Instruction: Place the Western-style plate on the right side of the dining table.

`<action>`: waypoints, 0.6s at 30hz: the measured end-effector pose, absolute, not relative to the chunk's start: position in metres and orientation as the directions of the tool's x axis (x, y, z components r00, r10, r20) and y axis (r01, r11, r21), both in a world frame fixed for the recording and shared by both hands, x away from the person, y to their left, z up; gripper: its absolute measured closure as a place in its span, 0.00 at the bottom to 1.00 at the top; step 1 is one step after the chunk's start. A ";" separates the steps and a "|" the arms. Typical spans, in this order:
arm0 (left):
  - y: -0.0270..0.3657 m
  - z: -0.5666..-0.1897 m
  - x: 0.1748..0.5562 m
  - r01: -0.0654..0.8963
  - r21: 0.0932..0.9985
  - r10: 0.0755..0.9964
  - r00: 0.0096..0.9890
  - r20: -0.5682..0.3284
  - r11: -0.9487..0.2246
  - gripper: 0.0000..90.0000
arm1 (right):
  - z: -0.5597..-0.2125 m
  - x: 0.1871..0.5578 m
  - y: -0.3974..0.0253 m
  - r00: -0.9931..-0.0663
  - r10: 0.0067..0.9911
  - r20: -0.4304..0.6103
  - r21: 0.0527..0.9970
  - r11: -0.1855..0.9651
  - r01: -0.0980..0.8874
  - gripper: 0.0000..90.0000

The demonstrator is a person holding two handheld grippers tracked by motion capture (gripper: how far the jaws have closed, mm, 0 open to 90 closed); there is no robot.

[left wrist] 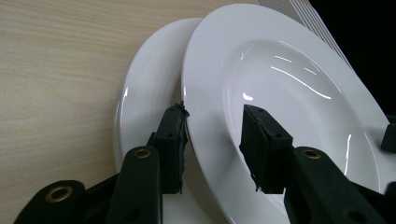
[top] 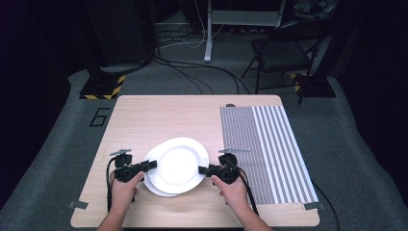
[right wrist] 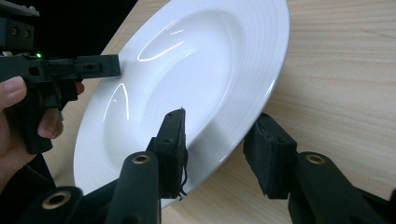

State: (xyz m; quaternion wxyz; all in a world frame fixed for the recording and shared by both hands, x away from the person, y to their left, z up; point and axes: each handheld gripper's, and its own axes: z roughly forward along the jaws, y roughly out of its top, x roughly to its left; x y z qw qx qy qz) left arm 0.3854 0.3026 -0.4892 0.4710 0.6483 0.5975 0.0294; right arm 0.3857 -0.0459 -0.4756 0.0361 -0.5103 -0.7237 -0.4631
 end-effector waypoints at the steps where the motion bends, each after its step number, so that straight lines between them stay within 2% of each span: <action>1: 0.302 -0.489 0.385 0.746 0.646 0.801 0.282 -0.528 0.163 0.67 | -0.476 0.386 -0.046 -0.476 0.708 0.522 0.634 0.051 0.771 0.64; 9: 0.297 -0.486 0.383 0.745 0.654 0.805 0.304 -0.510 0.133 0.68 | -0.472 0.384 -0.042 -0.472 0.745 0.471 0.637 0.083 0.766 0.63; 18: 0.296 -0.481 0.379 0.738 0.660 0.810 0.299 -0.504 0.139 0.68 | -0.471 0.385 -0.041 -0.470 0.746 0.471 0.632 0.086 0.770 0.61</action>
